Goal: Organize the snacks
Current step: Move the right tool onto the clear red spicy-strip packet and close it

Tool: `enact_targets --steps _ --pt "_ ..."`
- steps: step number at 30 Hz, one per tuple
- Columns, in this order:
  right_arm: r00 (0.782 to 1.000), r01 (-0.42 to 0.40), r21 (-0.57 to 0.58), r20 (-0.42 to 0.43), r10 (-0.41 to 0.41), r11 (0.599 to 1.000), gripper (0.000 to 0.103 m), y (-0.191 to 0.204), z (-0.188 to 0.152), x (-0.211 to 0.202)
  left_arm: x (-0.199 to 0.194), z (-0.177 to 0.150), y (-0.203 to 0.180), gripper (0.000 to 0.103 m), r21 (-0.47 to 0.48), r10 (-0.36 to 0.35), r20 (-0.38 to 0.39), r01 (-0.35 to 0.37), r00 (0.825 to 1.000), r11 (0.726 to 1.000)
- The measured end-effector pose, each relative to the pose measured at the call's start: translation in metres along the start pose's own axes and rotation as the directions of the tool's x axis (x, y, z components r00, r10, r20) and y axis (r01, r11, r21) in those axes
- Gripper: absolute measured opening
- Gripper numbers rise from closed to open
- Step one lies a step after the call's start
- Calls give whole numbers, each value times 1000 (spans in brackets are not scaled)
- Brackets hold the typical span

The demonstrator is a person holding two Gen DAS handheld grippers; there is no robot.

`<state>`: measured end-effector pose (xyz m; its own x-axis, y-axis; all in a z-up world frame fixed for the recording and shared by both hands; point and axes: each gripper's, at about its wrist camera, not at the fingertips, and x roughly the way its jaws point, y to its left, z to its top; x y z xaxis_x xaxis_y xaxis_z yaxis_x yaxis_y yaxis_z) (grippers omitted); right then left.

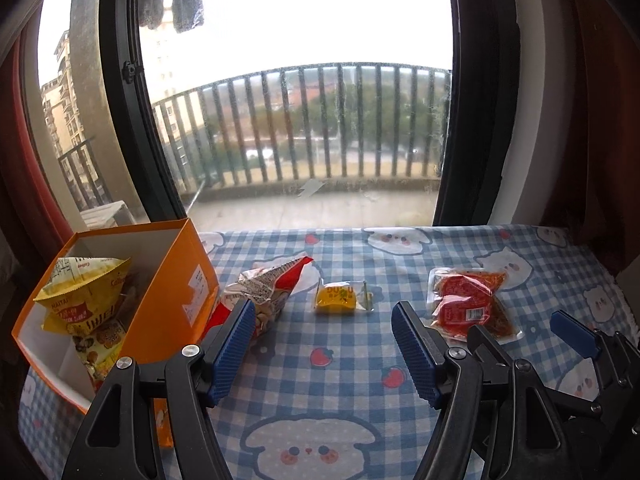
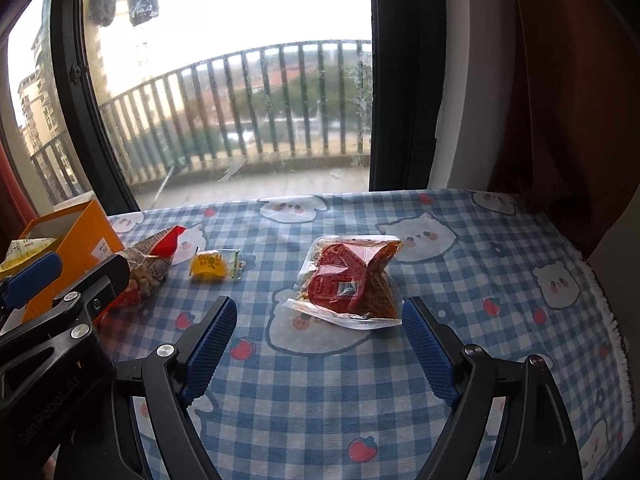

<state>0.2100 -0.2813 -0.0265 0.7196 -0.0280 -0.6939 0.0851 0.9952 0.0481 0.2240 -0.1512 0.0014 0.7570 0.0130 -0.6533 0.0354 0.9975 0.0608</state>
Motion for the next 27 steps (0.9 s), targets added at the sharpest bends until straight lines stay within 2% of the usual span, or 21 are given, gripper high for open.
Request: enact_targets --steps 8,18,27 --pt "998 6 -17 -54 -7 1000 87 5 14 53 59 9 -1 72 -9 -17 -82 16 996 1000" --pt "992 37 -2 -118 -37 999 87 1 19 107 111 14 -13 72 23 -4 -124 7 992 1000" --pt "981 120 -76 -146 -130 990 99 6 21 139 137 12 -16 72 13 -16 -156 19 988 1000"
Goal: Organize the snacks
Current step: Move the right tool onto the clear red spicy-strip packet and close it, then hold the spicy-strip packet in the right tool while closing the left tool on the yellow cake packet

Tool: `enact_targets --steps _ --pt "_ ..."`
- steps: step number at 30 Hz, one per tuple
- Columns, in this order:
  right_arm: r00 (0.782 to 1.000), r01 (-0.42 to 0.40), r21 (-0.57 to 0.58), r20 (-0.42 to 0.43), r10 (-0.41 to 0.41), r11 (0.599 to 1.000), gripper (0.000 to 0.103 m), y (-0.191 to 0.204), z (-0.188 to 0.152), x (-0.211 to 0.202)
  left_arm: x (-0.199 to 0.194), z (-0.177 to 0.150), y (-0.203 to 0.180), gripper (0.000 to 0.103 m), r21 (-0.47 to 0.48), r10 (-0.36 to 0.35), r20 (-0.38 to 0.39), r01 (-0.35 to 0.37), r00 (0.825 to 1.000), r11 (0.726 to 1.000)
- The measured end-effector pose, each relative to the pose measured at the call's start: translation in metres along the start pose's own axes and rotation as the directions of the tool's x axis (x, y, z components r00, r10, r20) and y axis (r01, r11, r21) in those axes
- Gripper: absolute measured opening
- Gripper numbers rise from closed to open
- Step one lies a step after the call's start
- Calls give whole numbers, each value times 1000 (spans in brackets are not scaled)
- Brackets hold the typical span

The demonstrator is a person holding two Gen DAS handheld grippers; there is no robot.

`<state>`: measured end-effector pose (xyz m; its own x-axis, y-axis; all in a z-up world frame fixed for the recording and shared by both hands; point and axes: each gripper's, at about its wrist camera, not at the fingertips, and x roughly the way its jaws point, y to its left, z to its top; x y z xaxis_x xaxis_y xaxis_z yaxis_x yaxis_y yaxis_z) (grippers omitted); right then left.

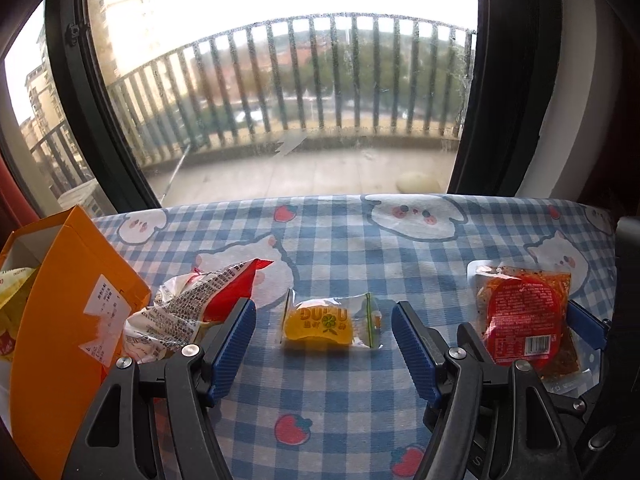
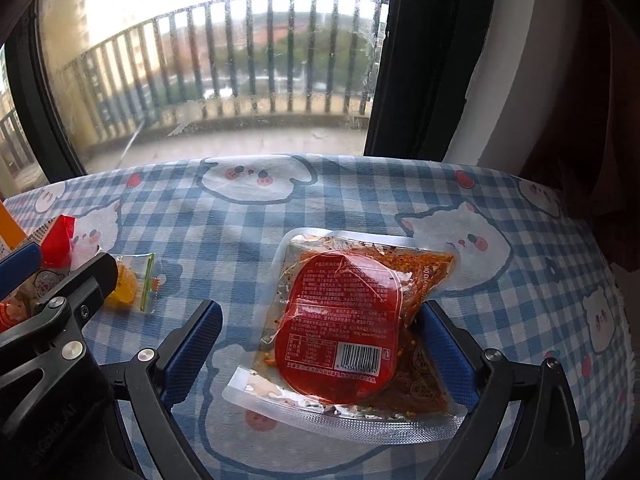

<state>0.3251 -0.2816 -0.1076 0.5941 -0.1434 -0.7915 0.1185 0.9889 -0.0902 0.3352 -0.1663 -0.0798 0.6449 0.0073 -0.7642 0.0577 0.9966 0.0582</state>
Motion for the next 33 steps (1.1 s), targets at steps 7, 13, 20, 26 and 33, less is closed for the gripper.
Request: enact_targets --steps 7,13,20,26,33 --pt "999 36 -42 -12 -37 998 103 0 3 20 12 1 6 72 -26 -7 -23 7 1000 1000" --pt "999 -29 26 -19 29 999 79 -16 1 19 11 0 9 72 -31 -11 -22 10 1000 999" --pt "999 -42 70 -3 42 997 55 -22 1 1 6 0 11 72 -27 -2 -11 2 1000 1000" --pt "998 -54 101 39 50 993 52 -26 -3 -16 4 1 15 72 -40 -14 -8 14 1000 999" --pt "997 -68 122 30 65 990 52 -26 -6 -12 17 -4 7 72 -20 -15 -45 15 999 1000"
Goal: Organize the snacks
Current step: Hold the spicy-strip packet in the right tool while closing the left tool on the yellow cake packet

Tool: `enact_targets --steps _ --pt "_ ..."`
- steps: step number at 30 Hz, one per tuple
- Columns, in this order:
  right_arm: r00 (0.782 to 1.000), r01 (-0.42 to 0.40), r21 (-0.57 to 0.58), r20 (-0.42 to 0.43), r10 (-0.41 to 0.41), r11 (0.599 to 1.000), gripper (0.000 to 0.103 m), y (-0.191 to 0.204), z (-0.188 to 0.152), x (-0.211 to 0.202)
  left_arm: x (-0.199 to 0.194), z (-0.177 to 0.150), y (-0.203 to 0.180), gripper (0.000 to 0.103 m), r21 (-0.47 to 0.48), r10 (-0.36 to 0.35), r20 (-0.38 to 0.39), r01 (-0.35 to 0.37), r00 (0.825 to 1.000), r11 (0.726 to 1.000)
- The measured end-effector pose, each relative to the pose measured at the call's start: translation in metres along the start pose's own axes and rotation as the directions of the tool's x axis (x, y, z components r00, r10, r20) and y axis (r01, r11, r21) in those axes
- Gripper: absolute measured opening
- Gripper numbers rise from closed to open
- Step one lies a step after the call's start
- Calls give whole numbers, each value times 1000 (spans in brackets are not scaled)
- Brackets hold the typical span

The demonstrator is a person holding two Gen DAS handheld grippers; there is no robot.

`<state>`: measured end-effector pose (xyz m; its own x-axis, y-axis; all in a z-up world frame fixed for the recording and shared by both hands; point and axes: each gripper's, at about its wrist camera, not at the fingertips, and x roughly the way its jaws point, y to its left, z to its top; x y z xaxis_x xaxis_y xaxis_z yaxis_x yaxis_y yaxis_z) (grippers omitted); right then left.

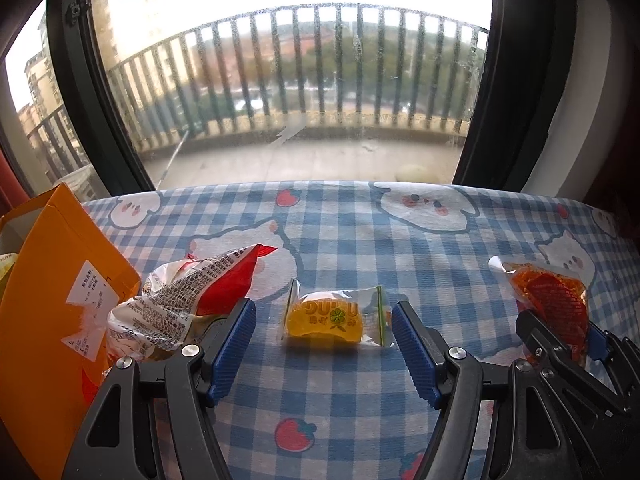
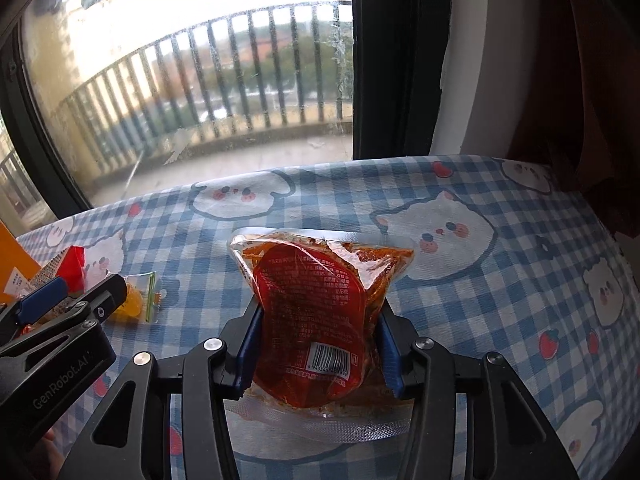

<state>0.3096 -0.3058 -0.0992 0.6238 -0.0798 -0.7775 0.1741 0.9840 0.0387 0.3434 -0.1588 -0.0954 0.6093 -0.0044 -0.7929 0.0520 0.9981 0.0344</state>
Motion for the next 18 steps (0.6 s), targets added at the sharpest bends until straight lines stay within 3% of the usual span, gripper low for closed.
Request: enact_targets --steps 5,8,13,18 --pt "1000 -5 -29 -9 5 1000 52 6 0 8 13 -3 -6 72 11 23 -17 -22 1000 1000" --pt "1000 -2 -34 -9 1 999 52 7 1 9 28 -6 -6 73 5 17 -73 -17 997 1000" --pt "1000 -1 -32 -9 1 999 52 7 1 9 22 -7 -7 49 1 -9 -48 9 999 1000" --pt "1000 -12 -27 -15 11 1000 52 7 0 6 14 -8 -7 47 -7 -36 -47 36 998 999"
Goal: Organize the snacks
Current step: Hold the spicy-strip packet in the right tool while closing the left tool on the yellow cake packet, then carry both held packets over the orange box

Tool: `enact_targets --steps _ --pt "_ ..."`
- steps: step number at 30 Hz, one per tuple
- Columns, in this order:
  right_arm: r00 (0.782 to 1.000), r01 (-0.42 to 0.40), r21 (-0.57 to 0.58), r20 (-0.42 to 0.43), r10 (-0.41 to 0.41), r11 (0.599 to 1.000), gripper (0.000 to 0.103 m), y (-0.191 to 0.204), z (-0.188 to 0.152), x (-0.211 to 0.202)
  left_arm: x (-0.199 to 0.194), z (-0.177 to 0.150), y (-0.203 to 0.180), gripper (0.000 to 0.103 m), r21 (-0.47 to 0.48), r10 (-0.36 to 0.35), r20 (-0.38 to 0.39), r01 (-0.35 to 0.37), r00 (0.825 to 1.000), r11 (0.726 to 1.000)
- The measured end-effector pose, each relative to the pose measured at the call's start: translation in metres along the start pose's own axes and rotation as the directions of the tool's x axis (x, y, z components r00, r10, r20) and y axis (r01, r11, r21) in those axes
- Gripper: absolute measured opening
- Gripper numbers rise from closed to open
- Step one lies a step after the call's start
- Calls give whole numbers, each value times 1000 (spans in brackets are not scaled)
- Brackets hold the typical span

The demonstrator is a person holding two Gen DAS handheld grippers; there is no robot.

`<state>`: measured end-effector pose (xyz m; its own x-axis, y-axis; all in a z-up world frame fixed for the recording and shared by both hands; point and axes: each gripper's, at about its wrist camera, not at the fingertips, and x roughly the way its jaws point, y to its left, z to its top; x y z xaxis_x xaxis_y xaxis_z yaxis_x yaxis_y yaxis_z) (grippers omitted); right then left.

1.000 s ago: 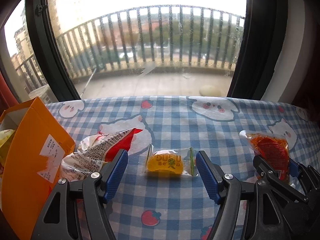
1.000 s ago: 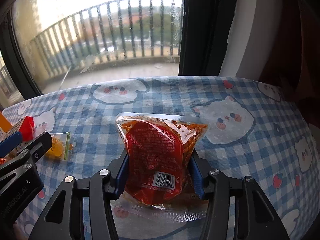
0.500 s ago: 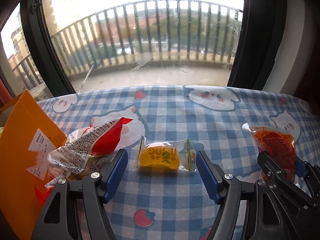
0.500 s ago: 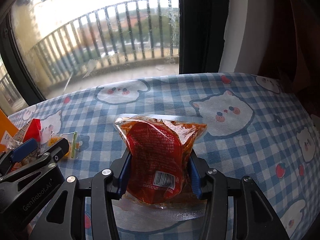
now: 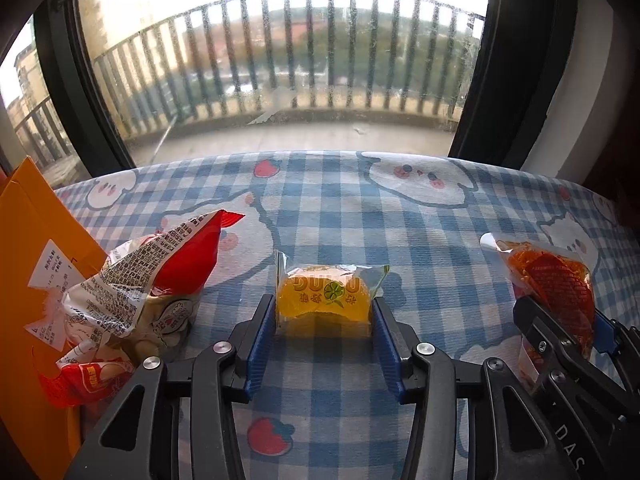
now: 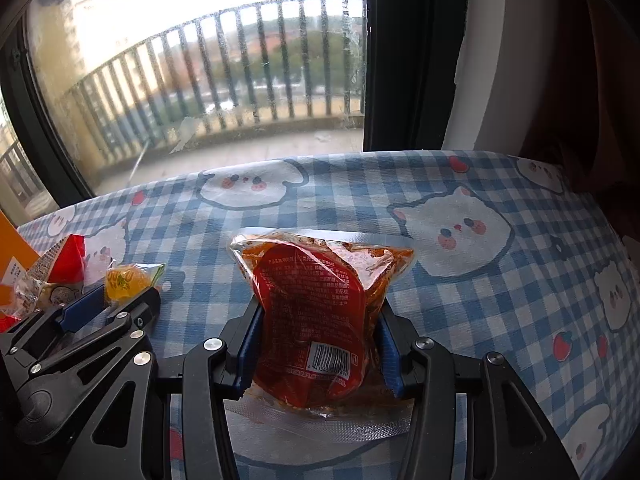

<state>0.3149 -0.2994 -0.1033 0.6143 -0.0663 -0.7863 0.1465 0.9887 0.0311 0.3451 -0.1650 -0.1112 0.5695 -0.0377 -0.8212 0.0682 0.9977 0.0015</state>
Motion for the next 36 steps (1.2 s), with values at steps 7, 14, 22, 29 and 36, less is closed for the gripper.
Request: enact_targets --steps 7,14,22,29,36 --pt "1000 -2 -12 30 2 1000 52 7 -3 -26 -44 0 1 47 8 7 74 -7 997 1000" --pt "995 -4 -34 97 7 999 52 22 -7 -80 -109 -6 15 47 2 21 169 -21 985 1000" --pt "979 -24 -83 200 41 996 52 61 -11 -155 -185 -14 57 47 -40 61 278 -52 958 998" --pt "966 -56 -156 243 93 986 52 118 -12 -191 -219 -25 115 48 -111 131 315 -101 940 989" --pt "955 -101 -236 249 161 967 52 194 -18 -205 -231 -40 186 48 -182 211 305 -161 928 970"
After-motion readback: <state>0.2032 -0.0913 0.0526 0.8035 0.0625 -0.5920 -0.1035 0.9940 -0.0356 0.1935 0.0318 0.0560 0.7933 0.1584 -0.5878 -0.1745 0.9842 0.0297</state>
